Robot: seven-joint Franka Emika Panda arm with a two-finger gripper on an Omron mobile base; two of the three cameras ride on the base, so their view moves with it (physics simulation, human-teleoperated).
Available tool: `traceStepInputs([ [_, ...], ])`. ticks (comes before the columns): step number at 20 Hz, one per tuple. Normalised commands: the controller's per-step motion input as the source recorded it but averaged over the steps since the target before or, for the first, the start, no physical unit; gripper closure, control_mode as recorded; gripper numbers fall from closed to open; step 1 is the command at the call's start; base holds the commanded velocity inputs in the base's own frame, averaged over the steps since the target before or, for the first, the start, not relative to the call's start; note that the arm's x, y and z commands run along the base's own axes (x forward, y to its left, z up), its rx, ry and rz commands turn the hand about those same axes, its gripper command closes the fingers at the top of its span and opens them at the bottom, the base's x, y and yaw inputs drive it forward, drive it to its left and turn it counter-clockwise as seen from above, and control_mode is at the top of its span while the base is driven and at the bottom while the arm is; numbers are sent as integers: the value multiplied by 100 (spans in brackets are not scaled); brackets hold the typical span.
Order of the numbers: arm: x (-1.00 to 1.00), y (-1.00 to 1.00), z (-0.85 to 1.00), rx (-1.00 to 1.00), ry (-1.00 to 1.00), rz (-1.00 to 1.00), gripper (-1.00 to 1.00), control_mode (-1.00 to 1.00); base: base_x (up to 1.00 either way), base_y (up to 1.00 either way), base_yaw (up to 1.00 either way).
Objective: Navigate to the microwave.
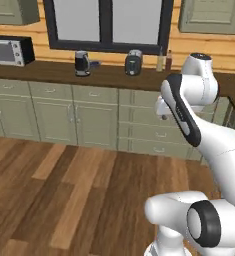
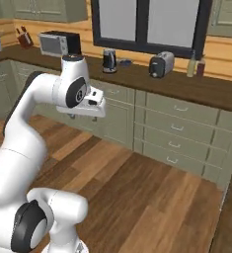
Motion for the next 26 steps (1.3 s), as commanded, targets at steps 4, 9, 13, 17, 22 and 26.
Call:
traceStepInputs([
  [4, 0, 0, 0, 0, 0, 0, -100, 100, 0, 30, 98],
  [9, 0, 0, 0, 0, 0, 0, -100, 100, 0, 25, 99],
  [13, 0, 0, 0, 0, 0, 0, -100, 100, -1, 12, 91],
  [17, 0, 0, 0, 0, 0, 0, -100, 100, -4, 5, 17],
  [22, 0, 0, 0, 0, 0, 0, -100, 100, 91, 2, 2],
  [26, 0, 0, 0, 0, 0, 0, -100, 100, 100, 0, 4],
])
